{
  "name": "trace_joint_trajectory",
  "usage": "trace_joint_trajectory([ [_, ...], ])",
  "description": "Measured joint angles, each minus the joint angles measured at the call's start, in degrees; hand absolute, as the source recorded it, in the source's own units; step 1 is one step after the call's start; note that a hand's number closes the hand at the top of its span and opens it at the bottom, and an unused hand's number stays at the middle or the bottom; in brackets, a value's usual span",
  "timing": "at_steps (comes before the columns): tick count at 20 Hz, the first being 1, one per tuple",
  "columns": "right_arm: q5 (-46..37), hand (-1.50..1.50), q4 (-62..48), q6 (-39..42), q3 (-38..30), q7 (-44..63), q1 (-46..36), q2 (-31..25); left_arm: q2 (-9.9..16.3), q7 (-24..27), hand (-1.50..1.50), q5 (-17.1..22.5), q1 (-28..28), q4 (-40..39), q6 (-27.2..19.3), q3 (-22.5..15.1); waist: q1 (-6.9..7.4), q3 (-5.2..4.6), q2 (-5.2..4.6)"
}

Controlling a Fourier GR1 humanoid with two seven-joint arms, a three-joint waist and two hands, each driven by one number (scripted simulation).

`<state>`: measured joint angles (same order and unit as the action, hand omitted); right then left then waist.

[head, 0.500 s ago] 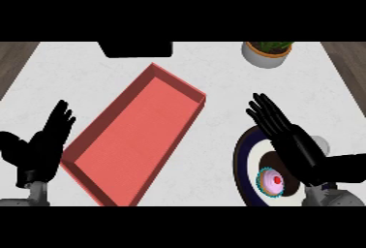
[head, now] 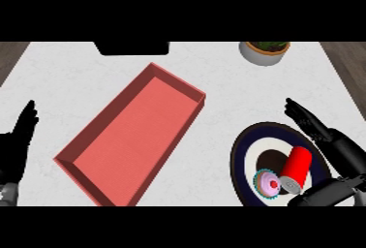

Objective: Pick the cupcake from the plate and place it in the cardboard box

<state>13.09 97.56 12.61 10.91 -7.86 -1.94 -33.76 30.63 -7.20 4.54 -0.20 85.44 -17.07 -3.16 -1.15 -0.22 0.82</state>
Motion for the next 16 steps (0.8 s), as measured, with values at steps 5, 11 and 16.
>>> trace_joint_trajectory([
  [5,-1.8,-1.5,-9.8,3.3,-1.8,-19.3,8.5,1.6,0.8,0.6,0.0,-2.6,1.3,-2.9,-0.1,-0.3,-0.14,0.35,-0.78],
  [11,-6.9,-1.5,-23.2,7.1,-5.4,-37.1,6.1,-1.0,0.1,2.1,0.0,-4.6,3.4,-6.4,0.3,-0.3,0.88,0.35,-0.97],
  [16,-16.6,-1.5,-24.0,4.0,-4.7,-38.3,3.4,-7.5,0.1,3.2,0.0,-5.0,4.3,-7.9,1.1,0.1,1.24,0.25,-0.93],
])
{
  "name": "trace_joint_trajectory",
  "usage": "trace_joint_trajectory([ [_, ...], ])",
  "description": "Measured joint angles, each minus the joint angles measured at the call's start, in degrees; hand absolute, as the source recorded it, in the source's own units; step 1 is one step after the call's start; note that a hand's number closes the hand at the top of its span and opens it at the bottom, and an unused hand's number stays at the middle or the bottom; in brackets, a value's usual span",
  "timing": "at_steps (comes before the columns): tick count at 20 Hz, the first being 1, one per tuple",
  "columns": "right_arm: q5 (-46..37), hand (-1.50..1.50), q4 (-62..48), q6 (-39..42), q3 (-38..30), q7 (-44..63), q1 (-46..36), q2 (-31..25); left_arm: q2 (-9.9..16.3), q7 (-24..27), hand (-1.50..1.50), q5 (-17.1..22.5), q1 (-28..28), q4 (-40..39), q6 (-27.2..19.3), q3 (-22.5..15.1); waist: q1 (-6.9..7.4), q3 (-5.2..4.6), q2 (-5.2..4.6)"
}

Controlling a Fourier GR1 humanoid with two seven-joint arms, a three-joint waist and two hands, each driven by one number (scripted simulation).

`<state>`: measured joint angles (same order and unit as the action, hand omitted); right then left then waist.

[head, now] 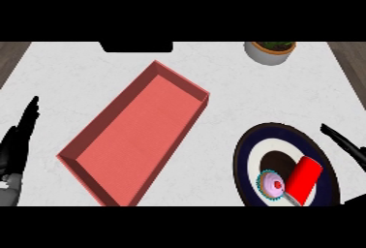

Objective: Pick the cupcake from the plate and place it in the cardboard box

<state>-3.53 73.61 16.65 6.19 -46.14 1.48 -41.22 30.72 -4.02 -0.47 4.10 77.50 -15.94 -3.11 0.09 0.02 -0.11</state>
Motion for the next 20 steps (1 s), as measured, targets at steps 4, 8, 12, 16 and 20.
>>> trace_joint_trajectory([
  [4,-5.9,-1.5,2.3,1.3,2.4,3.7,-3.0,-3.9,-0.1,0.2,0.0,-0.3,0.2,-0.4,0.6,0.3,0.21,-0.06,0.06],
  [8,-12.0,-1.5,5.1,2.8,6.4,9.9,-5.8,-5.3,-0.8,1.2,0.0,-0.7,0.6,-1.8,0.7,0.7,0.39,-0.09,0.06],
  [12,-16.8,-1.5,7.5,5.3,9.9,16.0,-7.7,-4.3,-1.0,1.6,0.0,-0.9,1.1,-2.9,1.6,1.6,0.26,-0.08,0.09],
  [16,-20.0,-1.5,10.0,8.4,11.2,20.8,-8.2,-2.9,-1.8,0.3,0.0,-2.1,2.1,-2.8,1.9,2.2,0.04,-0.06,0.13],
  [20,-23.6,-1.5,10.2,10.5,11.5,25.2,-10.6,0.7,-1.9,1.1,0.0,-2.7,1.4,-2.7,3.4,3.8,0.11,-0.05,0.13],
])
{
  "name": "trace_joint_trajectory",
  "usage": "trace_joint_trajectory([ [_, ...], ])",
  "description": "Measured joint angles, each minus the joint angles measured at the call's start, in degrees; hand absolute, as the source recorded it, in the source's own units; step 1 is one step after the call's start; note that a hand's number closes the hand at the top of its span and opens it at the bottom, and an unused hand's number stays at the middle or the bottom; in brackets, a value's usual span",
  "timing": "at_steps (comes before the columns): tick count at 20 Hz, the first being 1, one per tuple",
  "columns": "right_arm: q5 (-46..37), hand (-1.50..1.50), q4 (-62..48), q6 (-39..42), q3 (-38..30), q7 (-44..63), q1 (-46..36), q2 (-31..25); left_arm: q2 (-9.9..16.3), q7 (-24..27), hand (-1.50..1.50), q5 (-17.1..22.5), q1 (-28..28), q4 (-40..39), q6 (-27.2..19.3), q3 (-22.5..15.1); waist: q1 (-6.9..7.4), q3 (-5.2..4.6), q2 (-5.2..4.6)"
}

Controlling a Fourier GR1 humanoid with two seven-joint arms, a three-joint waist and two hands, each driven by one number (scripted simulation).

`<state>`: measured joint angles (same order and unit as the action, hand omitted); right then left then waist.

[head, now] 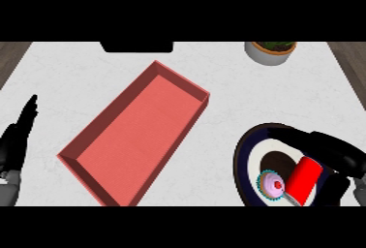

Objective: Pick the cupcake from the plate and place it in the cardboard box

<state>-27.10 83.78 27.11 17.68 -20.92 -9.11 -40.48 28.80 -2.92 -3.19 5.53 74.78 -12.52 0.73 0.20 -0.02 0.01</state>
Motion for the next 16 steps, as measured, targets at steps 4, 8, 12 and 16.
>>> trace_joint_trajectory([
  [4,-3.7,-1.5,0.4,1.1,-0.4,0.3,0.3,2.8,-1.0,-0.2,0.0,-1.0,-0.3,0.3,1.2,1.6,-0.08,0.01,0.0],
  [8,-5.8,-1.5,1.4,3.5,-2.0,0.8,0.5,4.3,-2.6,0.0,0.0,-2.9,0.5,-0.3,1.5,2.3,-0.18,0.01,0.01],
  [12,-7.5,-1.5,2.7,5.4,-2.7,1.2,1.0,7.3,-3.3,-1.4,0.0,-4.2,0.5,1.1,2.4,3.4,-0.17,0.01,0.02],
  [16,-8.1,-1.5,6.2,6.6,-3.3,0.1,4.1,8.6,-4.0,-1.0,0.0,-5.2,0.4,0.9,3.1,4.5,-0.27,0.02,0.03],
])
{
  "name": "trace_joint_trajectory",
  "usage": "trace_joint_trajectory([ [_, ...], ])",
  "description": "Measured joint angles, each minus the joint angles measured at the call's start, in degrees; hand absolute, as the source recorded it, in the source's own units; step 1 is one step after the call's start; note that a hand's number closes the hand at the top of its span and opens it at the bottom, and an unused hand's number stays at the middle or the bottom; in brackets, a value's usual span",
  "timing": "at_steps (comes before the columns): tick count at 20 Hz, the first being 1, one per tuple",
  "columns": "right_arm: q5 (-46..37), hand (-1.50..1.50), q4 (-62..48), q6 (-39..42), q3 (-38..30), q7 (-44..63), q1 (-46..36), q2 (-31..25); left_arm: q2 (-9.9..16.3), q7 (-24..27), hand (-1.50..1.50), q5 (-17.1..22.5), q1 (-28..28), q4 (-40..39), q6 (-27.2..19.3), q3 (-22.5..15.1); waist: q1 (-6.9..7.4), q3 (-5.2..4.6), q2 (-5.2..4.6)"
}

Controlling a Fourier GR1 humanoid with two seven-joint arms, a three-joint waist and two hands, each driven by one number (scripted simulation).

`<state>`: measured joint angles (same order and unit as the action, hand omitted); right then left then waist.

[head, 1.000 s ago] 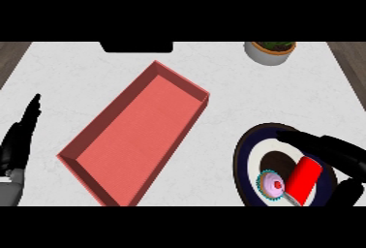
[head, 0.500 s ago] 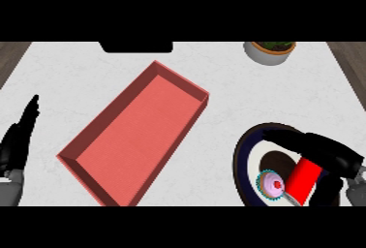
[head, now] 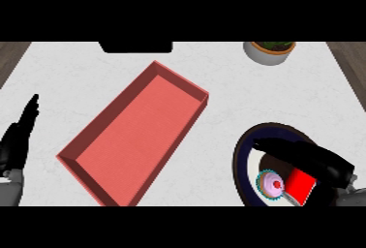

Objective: Pick the cupcake from the plate and place it in the cardboard box

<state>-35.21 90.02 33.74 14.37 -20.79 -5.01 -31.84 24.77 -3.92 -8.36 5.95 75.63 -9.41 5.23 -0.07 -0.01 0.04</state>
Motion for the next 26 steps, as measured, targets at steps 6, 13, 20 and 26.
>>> trace_joint_trajectory([
  [6,0.3,-1.5,6.2,3.2,-2.8,-1.9,3.7,0.0,-1.3,0.0,0.0,-1.6,-0.5,0.8,0.7,1.2,-0.04,0.0,0.02],
  [13,-5.1,-1.5,9.4,5.3,-0.6,3.1,5.0,2.9,-2.2,1.7,0.0,-2.5,0.4,-1.4,2.0,2.8,-0.01,-0.01,-0.01],
  [20,-10.7,1.5,5.1,3.8,0.8,5.4,4.5,6.8,-3.5,0.3,0.0,-3.8,0.3,0.5,2.4,3.2,0.09,0.01,-0.03],
  [26,-15.9,1.5,1.9,-7.3,1.4,3.2,3.6,10.4,-3.1,1.1,0.0,-3.9,-0.6,0.8,3.4,4.3,0.14,0.0,-0.02],
])
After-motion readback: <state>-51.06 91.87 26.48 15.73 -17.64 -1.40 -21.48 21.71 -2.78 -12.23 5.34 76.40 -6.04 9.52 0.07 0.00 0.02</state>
